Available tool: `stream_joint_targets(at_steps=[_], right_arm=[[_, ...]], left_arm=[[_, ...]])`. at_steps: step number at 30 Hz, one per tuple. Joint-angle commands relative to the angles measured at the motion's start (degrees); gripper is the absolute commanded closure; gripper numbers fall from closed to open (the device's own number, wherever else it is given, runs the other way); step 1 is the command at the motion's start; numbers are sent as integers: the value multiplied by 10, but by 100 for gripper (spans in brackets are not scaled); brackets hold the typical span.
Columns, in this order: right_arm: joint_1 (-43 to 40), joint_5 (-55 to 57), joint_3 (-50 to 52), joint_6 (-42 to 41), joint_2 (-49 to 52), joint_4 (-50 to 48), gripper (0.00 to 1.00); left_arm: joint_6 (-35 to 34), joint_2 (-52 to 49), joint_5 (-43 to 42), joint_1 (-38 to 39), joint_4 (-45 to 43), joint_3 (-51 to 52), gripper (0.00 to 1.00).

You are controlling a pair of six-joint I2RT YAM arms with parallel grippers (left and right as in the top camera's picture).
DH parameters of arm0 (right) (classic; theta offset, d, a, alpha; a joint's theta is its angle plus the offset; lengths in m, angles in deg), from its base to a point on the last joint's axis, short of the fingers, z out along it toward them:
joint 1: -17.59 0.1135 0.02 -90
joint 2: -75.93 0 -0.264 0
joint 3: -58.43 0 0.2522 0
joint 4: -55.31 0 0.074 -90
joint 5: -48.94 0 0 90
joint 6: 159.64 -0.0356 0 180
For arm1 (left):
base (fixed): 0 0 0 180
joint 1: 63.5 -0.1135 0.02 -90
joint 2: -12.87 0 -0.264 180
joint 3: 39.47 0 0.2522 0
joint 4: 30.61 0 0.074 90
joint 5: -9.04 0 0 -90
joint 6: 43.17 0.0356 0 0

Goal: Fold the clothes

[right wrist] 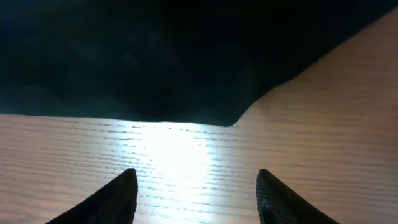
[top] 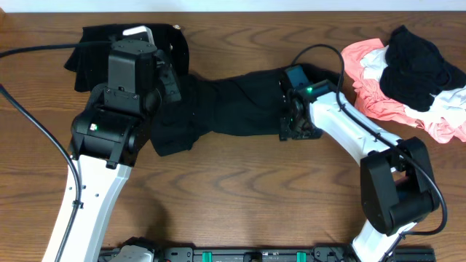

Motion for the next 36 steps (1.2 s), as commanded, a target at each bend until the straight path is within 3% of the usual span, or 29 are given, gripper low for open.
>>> stream_joint_targets(at_steps=[1, 15, 33, 36], right_arm=[[-7, -19, 19, -40, -14, -15, 42], [-9, -9, 73, -74, -14, -125, 42], [-11, 46, 92, -94, -12, -196, 40], [-11, 46, 92, -94, -12, -205, 44]], left_arm=[[1, -4, 4, -1, 1, 6, 94], [1, -9, 4, -1, 12, 6, 94], [-8, -22, 4, -1, 18, 6, 94], [-8, -24, 4, -1, 19, 6, 94]])
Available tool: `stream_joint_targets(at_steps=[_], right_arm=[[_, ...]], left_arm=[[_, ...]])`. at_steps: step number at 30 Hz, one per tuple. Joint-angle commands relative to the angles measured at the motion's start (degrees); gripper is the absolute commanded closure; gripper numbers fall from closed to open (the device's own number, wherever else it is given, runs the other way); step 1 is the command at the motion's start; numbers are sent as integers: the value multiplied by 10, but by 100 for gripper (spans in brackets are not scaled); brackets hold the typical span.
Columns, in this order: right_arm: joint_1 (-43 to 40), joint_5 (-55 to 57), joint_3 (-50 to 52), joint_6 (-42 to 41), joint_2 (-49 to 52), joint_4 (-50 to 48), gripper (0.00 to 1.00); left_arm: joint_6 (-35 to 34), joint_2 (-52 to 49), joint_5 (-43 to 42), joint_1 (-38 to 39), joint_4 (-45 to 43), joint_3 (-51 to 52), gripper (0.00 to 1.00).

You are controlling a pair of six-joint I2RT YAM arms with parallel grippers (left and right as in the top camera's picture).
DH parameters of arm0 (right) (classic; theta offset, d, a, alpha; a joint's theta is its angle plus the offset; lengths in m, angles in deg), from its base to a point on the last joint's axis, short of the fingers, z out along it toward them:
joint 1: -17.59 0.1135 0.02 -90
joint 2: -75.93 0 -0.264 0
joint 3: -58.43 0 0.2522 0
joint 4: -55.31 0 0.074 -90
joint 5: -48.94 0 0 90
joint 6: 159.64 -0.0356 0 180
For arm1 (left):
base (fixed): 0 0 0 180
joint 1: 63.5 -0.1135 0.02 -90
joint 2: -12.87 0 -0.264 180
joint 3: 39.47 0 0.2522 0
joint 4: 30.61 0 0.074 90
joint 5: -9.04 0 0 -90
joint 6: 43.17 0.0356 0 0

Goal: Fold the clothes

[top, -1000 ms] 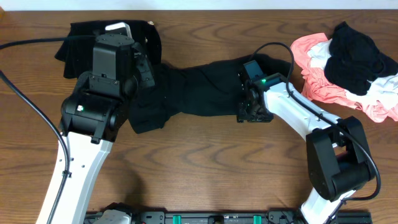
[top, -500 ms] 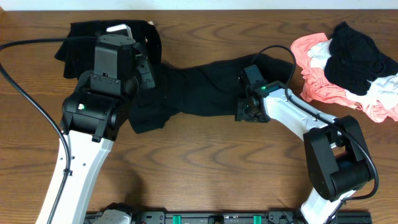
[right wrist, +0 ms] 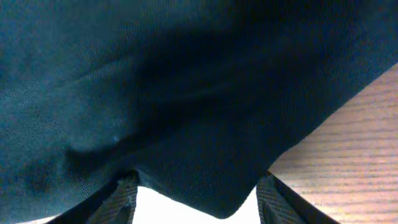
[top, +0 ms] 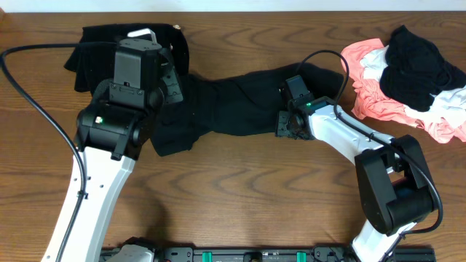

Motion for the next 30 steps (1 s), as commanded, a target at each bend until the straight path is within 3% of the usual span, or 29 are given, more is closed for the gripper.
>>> stream_joint_targets(at_steps=[1, 4, 19, 23, 27, 30], right_arm=[[-11, 10, 3, -10, -12, -9, 49], [-11, 10, 3, -9, -12, -20, 61], [-11, 10, 3, -9, -12, -88, 63], [-11, 5, 3, -9, -6, -107, 75], [-10, -5, 3, -7, 0, -108, 94], [-10, -5, 3, -7, 1, -103, 99]], left_arm=[[-5, -5, 4, -1, 2, 6, 94], [-5, -5, 4, -1, 5, 6, 94], [-5, -9, 4, -1, 14, 6, 94], [-5, -12, 4, -1, 15, 6, 94], [-5, -15, 4, -1, 20, 6, 94], [-5, -17, 4, -1, 23, 6, 94]])
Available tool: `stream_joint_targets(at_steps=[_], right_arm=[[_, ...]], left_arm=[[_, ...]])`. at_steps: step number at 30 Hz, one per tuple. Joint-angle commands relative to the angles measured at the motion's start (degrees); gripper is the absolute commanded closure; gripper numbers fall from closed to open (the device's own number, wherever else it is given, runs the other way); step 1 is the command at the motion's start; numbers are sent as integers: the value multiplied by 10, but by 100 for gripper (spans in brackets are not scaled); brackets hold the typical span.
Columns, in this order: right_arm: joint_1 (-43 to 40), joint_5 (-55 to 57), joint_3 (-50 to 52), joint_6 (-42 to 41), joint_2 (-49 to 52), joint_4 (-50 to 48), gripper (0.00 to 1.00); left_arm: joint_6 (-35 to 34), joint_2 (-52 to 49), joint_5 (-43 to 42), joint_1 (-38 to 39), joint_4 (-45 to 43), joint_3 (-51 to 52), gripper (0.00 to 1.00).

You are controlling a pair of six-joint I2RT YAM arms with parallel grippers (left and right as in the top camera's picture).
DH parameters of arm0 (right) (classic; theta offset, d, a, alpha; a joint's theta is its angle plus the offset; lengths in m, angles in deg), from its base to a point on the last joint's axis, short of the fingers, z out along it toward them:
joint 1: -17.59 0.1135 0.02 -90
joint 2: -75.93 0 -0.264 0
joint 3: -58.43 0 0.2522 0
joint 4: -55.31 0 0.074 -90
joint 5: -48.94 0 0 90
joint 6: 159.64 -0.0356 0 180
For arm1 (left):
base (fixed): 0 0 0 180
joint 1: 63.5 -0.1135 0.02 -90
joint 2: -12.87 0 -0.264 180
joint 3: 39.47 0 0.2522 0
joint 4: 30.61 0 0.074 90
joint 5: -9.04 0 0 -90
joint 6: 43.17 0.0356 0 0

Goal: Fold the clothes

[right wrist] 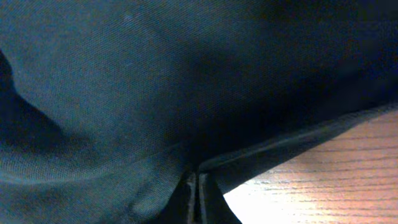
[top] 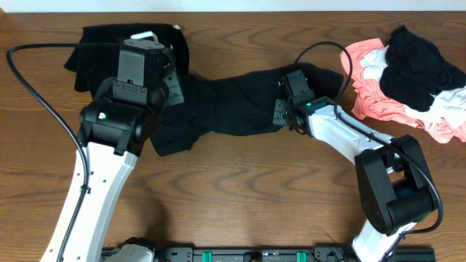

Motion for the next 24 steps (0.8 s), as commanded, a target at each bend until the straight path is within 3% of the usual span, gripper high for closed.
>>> stream_joint_targets(at_steps=[1, 6, 11, 18, 24], right_arm=[[-10, -1, 3, 0, 1, 3, 99], [-10, -1, 3, 3, 1, 16, 88], [-10, 2, 7, 9, 3, 19, 63], [-10, -1, 10, 9, 21, -5, 64], [-9, -23, 10, 9, 32, -35, 74]], left_arm=[[-5, -6, 4, -1, 5, 6, 94], [-5, -6, 4, -1, 7, 6, 94], [-5, -6, 4, -1, 7, 6, 94], [-5, -6, 4, -1, 7, 6, 94], [-5, -7, 4, -1, 7, 6, 94]])
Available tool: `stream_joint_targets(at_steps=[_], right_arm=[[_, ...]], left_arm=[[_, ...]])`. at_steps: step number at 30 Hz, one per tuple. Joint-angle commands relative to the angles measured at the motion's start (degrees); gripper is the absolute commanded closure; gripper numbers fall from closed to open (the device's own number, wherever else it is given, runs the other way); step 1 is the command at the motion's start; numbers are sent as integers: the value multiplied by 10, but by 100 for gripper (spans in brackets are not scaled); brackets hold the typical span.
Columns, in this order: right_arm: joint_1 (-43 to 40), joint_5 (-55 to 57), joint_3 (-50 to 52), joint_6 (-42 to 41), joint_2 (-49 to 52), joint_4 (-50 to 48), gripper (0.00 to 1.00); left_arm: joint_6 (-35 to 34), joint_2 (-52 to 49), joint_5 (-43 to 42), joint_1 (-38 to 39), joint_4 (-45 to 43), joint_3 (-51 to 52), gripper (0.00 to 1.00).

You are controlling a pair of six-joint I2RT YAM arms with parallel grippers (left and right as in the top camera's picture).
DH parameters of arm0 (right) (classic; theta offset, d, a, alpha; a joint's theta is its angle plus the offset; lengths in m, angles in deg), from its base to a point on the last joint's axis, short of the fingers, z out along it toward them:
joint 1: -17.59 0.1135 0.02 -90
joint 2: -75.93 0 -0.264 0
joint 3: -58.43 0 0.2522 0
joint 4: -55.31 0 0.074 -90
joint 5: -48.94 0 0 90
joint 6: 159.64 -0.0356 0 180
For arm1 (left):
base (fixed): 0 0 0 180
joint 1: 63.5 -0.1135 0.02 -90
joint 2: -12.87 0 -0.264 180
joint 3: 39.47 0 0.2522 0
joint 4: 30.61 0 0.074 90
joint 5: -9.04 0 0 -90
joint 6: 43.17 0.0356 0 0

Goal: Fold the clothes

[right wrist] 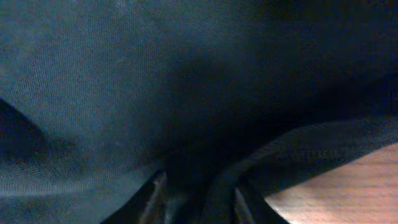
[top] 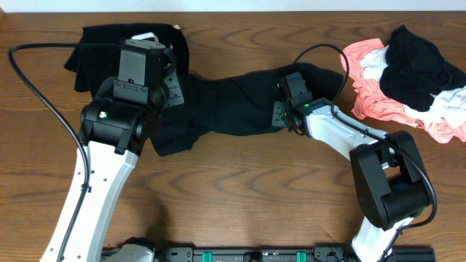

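A black garment [top: 233, 102] lies stretched across the middle of the table, bunched at its left end. My right gripper [top: 279, 116] is at its near right edge. In the right wrist view the dark cloth [right wrist: 186, 81] fills the frame, and my right gripper [right wrist: 198, 186] has its fingers partly apart with a thick fold of hem lying between them. My left gripper [top: 169, 76] sits on the garment's left part, under its own wrist, so its fingers are hidden.
A heap of pink, white and black clothes [top: 408, 73] sits at the back right. More black cloth [top: 95, 44] lies at the back left behind the left arm. Bare wooden table [top: 240, 189] stretches along the front. Cables loop beside both arms.
My right gripper's fingers, pressed together on the garment's hem before, now stand partly apart with a thicker fold between them. Neither arm has visibly shifted in the overhead view.
At first my right gripper was open over bare wood just short of the garment's edge. Then it was open with the cloth between its fingers. Then it was shut on the hem, and now the fingers are parted again. The left arm stayed on the garment's left part.
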Motion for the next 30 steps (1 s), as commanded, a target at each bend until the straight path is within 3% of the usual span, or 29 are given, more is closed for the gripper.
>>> stream_joint_targets(at_steps=[1, 3, 10, 19, 23, 30], right_arm=[[-8, -13, 5, 1, 9, -6, 80], [-8, -14, 5, 3, 9, 4, 99], [-36, -49, -12, 61, -49, 85, 99], [-178, -97, -158, 216, -207, 379, 99], [-230, -110, -203, 267, -224, 501, 99], [-247, -72, -198, 304, -222, 607, 99]], left_arm=[[-5, -5, 4, -1, 2, 6, 94], [-5, -5, 4, -1, 2, 6, 94], [-5, -5, 4, -1, 2, 6, 94], [-5, -5, 4, -1, 3, 6, 94], [-5, -5, 4, -1, 3, 6, 94], [-5, -5, 4, -1, 13, 6, 94]])
